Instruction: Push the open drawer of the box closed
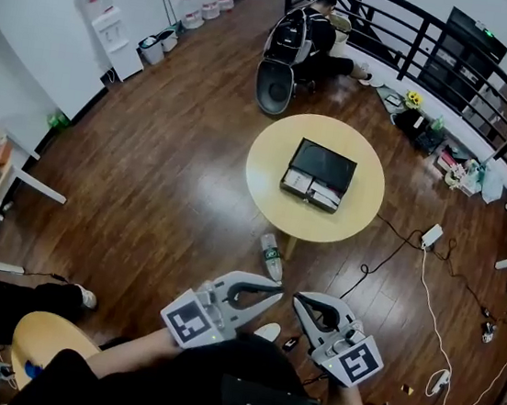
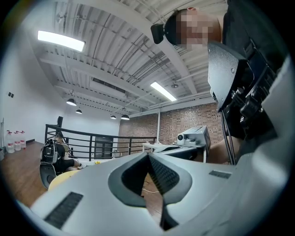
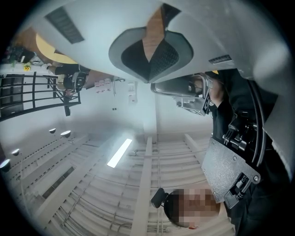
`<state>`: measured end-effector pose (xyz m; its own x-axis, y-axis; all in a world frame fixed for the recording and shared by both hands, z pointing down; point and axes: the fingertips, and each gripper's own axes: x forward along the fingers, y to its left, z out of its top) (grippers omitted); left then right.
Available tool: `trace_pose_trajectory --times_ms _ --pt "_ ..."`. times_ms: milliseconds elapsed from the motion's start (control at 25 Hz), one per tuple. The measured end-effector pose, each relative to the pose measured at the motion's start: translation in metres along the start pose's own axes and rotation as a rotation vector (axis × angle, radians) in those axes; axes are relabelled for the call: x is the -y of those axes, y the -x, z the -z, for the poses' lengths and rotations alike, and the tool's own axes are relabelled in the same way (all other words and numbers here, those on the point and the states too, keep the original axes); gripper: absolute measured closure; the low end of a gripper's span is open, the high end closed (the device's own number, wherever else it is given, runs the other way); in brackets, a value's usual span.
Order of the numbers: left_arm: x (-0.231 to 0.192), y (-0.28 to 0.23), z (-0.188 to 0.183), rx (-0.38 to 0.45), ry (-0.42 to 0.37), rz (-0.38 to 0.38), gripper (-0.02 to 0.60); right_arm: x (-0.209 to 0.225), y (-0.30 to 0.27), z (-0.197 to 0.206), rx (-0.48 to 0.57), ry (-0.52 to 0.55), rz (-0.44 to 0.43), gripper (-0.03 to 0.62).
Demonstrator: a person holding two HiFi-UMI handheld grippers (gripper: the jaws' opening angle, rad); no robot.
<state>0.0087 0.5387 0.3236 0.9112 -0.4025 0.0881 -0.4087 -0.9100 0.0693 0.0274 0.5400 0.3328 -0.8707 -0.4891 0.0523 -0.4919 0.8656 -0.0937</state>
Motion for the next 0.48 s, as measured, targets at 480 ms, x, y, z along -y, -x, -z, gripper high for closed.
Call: trace_pose_trajectory --times_ms 480 --pt "-0.135 0.026 0.005 -0.003 0.012 0.052 0.552 0.055 -0.121 -0.006 0.003 -0.014 0.034 0.585"
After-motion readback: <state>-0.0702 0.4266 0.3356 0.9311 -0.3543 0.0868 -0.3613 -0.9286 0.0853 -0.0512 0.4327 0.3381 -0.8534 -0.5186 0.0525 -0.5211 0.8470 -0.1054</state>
